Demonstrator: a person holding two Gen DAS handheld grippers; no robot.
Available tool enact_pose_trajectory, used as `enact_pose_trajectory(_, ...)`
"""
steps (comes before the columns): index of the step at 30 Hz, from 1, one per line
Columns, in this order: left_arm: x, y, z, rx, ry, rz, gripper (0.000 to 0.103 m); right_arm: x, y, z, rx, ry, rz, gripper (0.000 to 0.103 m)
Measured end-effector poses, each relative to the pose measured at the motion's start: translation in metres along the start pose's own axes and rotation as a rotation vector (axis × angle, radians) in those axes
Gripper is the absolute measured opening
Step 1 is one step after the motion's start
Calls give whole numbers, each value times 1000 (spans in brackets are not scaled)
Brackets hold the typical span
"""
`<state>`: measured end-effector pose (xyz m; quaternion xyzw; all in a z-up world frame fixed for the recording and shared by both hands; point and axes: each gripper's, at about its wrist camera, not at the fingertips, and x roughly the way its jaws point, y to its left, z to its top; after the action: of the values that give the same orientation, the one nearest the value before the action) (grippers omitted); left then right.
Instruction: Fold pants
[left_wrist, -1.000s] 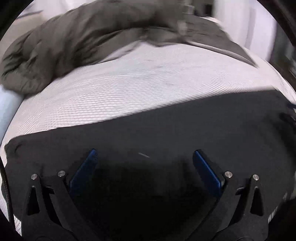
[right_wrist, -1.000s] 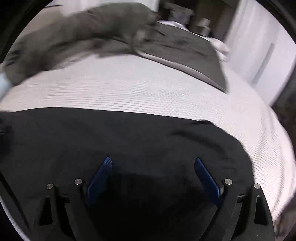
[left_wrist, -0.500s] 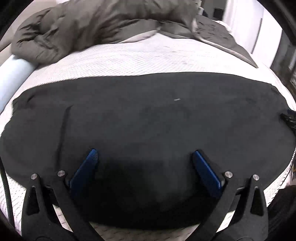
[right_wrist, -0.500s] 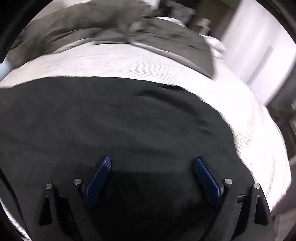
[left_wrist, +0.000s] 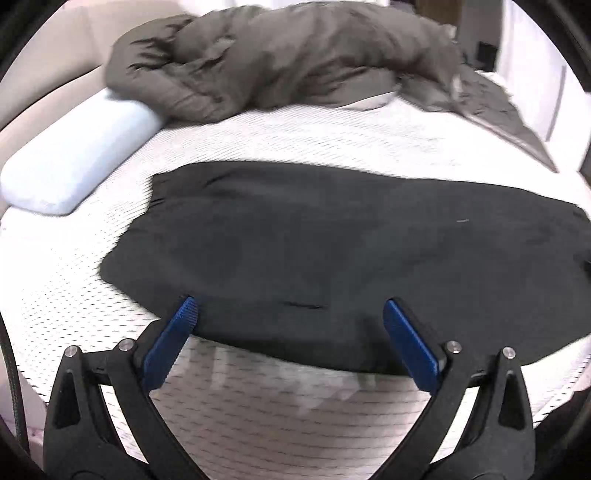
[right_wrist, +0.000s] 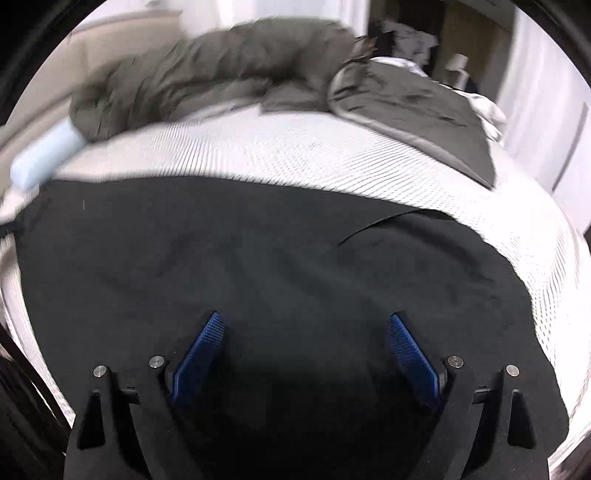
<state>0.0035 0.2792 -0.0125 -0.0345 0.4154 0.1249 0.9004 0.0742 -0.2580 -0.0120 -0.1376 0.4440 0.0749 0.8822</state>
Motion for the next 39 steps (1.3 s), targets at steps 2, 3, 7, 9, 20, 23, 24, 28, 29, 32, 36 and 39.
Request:
enact_pose_trajectory(2,15,17,-5,17,33,43,83,11,7,3,-35,18,-19,92)
enact_pose_trajectory(3,22,26,-8,12,47,48,83,12,9,3,-41,19,-22,92)
enact_pose_trajectory(7,29,63,-14,-61,19,26,72,10,7,-1,-19,23,-5,92)
enact_pose_trajectory(9,31,78,-14,-76,22,29,62,9,7,-4,-13,26,-4,92)
enact_pose_trajectory(20,41,56,39,-31,21,-94,38,16,-4,4,-32,25,-15,92)
enact_pose_trajectory(23,80,56,48,-1,89,-24,38,17,-5,4,-30,26,-9,92)
enact_pose_trajectory(24,89,64,51,-29,92,-8,38,17,-6,4,-27,26,-5,92)
enact_pose_trajectory(28,91,97,59,-140,83,11,25,16,-10,1,-19,29,2,92)
enact_pose_trajectory(29,88,98,62,-138,87,28,25,16,-11,1,-19,30,2,92)
enact_pose_trajectory(32,75,83,68,-82,52,6,26,17,-11,2,-20,29,1,92)
enact_pose_trajectory(36,87,60,79,-20,56,-26,32,17,-6,3,-37,29,-15,92)
enact_pose_trajectory(39,120,77,92,-73,112,20,32,17,-7,1,-38,26,-9,92)
